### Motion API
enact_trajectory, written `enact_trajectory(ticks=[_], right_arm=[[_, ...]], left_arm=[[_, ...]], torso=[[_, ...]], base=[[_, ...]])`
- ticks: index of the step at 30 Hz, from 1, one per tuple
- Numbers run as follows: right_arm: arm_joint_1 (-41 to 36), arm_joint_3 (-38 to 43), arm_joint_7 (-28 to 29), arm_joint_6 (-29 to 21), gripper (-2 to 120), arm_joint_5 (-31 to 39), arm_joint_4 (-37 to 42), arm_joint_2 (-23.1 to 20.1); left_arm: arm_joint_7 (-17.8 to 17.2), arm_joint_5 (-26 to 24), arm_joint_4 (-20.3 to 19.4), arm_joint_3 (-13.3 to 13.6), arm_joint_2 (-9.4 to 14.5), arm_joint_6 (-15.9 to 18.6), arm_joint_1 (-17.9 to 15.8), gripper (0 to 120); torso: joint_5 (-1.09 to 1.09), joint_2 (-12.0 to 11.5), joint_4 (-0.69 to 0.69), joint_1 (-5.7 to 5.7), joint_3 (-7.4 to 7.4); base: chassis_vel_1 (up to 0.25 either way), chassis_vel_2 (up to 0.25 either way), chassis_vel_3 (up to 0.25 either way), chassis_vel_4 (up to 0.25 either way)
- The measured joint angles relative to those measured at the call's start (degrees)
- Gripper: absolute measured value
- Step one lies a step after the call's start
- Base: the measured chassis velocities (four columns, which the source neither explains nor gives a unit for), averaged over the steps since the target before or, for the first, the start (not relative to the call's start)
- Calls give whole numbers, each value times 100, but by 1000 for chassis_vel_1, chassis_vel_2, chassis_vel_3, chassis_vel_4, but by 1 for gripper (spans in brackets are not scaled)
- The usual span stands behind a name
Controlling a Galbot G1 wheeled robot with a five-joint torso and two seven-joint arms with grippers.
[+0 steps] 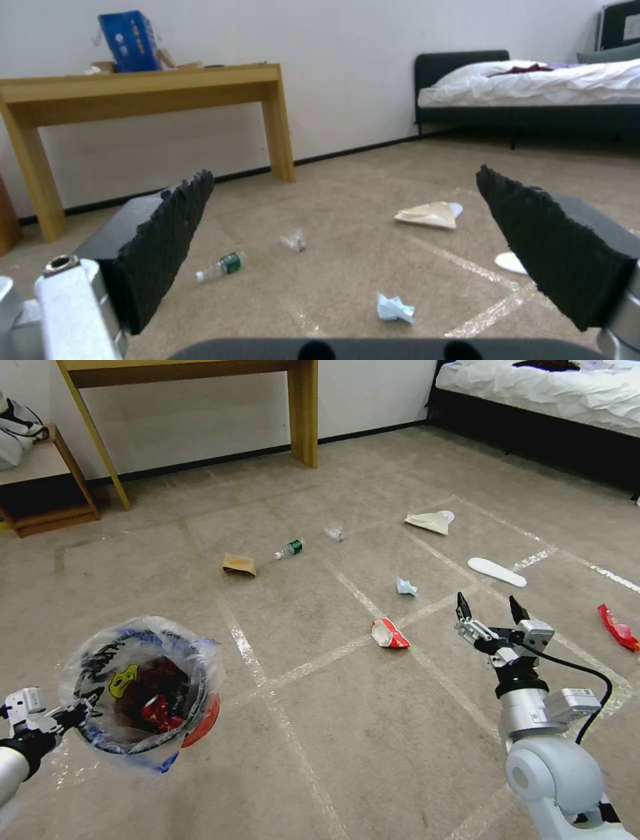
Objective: Pick up the trash bin and place the garbage on the floor into it.
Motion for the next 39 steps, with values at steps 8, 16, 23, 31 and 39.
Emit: enact_trajectory(ticks=[8, 16, 23, 31, 39], right_arm=[[-77, 41, -11, 58, 100, -25, 28, -60], [-101, 30, -25, 94, 100, -65, 29, -8], [-66, -1, -33, 100, 100, -93, 14, 12], [-22, 4, -34, 106, 100, -92, -16, -52], [-41, -4, -35, 170, 100, -123, -36, -39]], left_arm=[[-2, -41, -10, -1, 28, 0, 4, 1], [-3, -45, -15, -7, 39, 0, 25, 1], [-1, -61, 1, -29, 57, 0, 44, 1], [1, -71, 31, -41, 70, 0, 36, 1], [2, -95, 32, -60, 100, 0, 33, 1]], torso=[[0, 0, -1, 0, -1], [0, 0, 1, 0, 2], [-1, 0, -1, 1, 1], [0, 0, -1, 0, 0], [1, 0, 1, 0, 0]], base=[[-50, 45, 52, -43], [-173, 173, 176, -170], [-141, 152, 146, -145], [-153, 140, 148, -143], [-144, 158, 154, -152]])
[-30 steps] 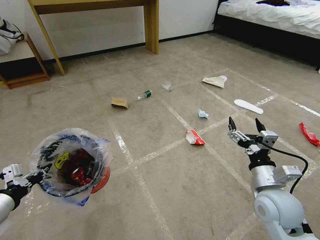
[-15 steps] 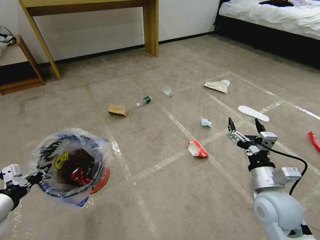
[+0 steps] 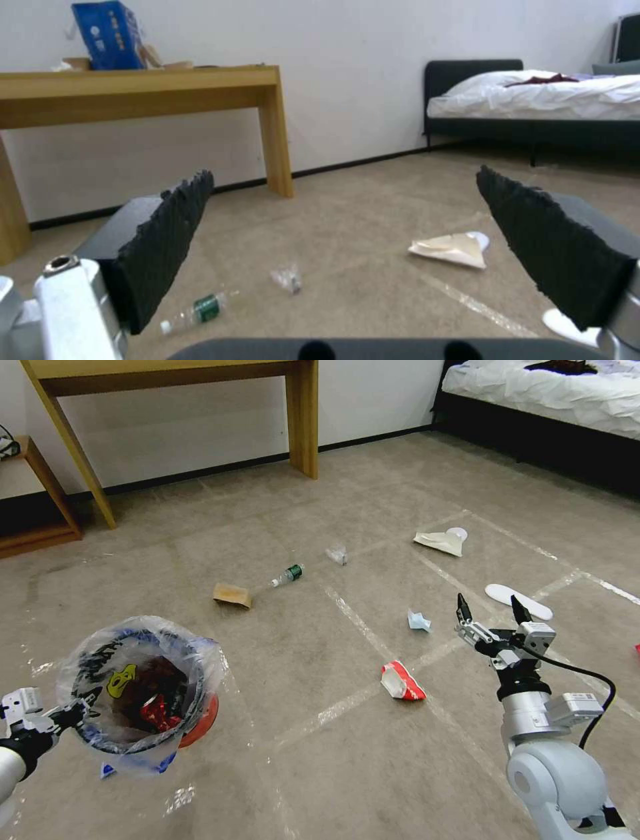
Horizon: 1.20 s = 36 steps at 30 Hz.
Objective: Pick up the trash bin and place the garbage on the floor into it.
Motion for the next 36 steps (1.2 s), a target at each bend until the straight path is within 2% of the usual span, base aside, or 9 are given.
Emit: enact_trajectory(ticks=[12, 36], right_arm=[[18, -128, -13, 143, 100, -174, -137, 57], [19, -188, -145, 205, 100, -311, -214, 91]], left_arm=[[-6, -1, 45, 5, -5, 0, 3, 1], [35, -22, 173, -15, 44, 0, -33, 1]], torso=[[0, 0, -2, 1, 0], [0, 0, -2, 0, -1]], base=[[-121, 112, 122, -111], [0, 0, 0, 0]])
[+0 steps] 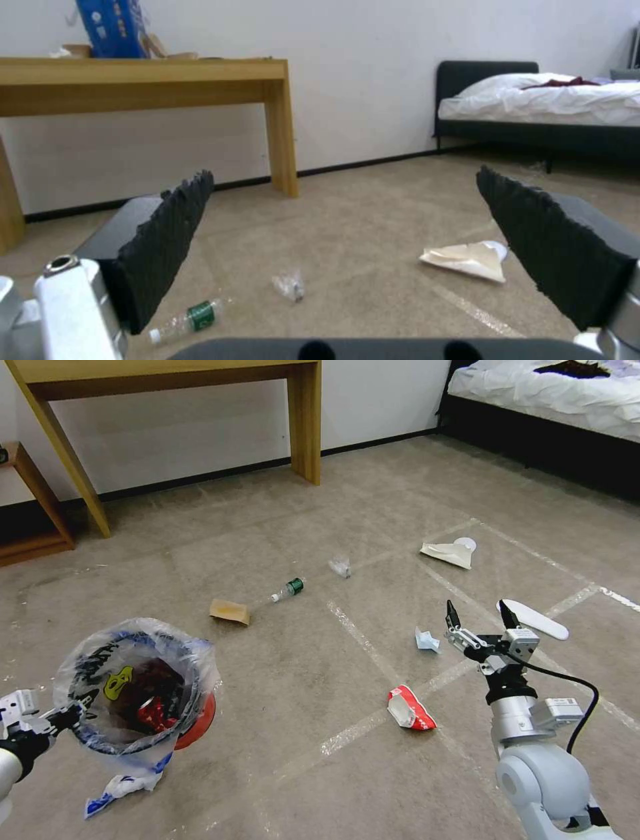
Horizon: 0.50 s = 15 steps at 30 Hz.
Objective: Pick up the trash bin and place the garbage on the floor into it.
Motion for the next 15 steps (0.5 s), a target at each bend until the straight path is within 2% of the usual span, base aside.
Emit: enact_trajectory(ticks=[15], right_arm=[[95, -24, -44, 13, 100, 46, -50, -31]], left_arm=[[0, -27, 18, -31, 21, 0, -8, 1]], torso=[[1, 0, 0, 0, 0]], base=[[-3, 3, 3, -3]])
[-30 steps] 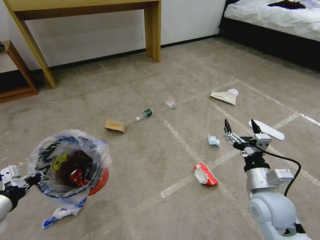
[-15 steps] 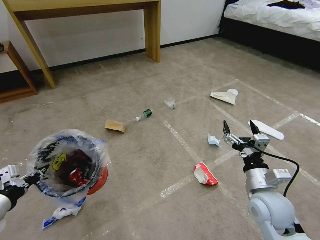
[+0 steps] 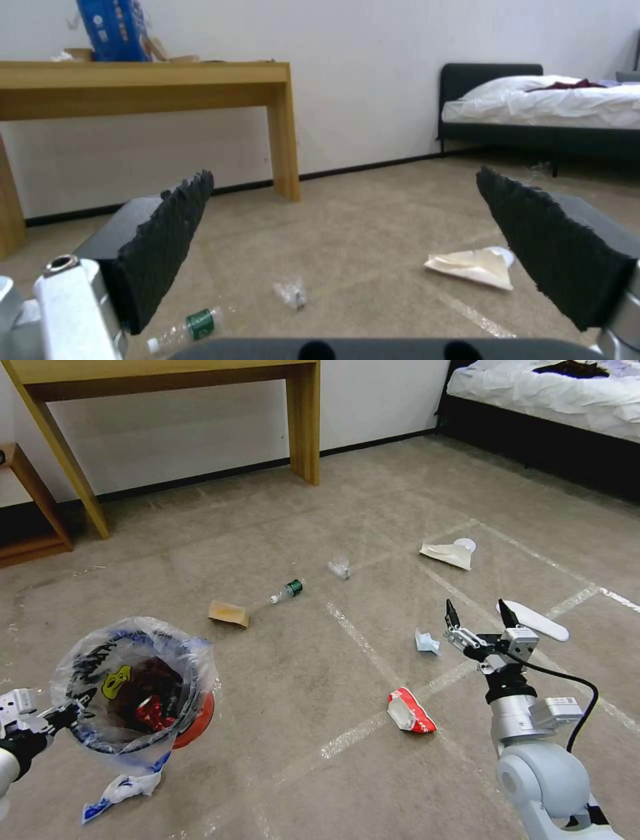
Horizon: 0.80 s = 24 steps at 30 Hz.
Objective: Pick up the trash bin and place the garbage on the floor into it.
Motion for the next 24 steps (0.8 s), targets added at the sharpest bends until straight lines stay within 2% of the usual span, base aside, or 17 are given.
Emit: enact_trajectory(ticks=[20, 24], right_arm=[[83, -33, -10, 15, 100, -30, -109, -17], [109, -38, 1, 18, 100, -118, -108, -126]], left_arm=[[-3, 4, 68, 9, 2, 0, -34, 1], [-3, 13, 76, 9, -14, 0, -13, 1]], torso=[[0, 0, -1, 0, 1], [0, 0, -1, 0, 1]], base=[[-64, 58, 63, -65], [0, 0, 0, 0]])
